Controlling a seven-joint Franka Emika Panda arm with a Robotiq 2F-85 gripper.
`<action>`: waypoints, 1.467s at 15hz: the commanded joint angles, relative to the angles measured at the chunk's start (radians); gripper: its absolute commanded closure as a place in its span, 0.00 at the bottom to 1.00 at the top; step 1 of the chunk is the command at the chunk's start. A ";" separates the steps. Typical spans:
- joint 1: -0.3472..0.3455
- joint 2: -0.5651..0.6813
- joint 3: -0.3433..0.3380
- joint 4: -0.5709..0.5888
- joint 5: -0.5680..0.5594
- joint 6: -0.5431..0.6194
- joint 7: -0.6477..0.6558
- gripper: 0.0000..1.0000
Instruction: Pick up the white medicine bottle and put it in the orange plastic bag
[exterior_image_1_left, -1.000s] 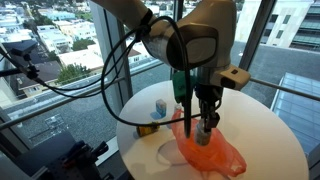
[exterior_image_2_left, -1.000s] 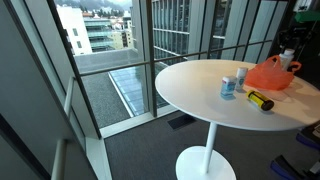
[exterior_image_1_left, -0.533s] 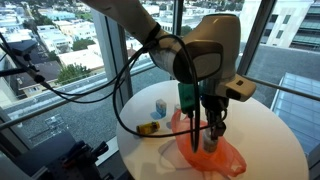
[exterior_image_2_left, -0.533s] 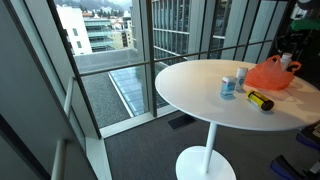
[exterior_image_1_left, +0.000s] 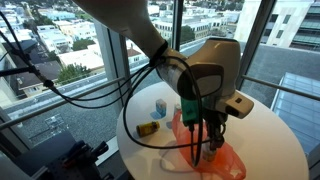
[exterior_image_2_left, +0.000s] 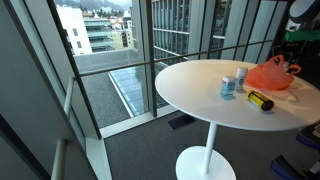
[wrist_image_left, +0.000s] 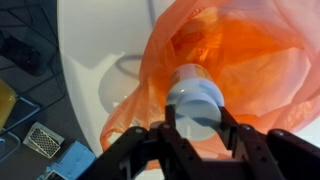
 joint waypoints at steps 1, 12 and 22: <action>-0.002 0.027 -0.004 0.027 0.063 0.003 -0.043 0.81; 0.027 -0.056 -0.022 -0.008 0.053 -0.019 -0.083 0.00; 0.092 -0.220 0.007 -0.031 -0.129 -0.207 -0.137 0.00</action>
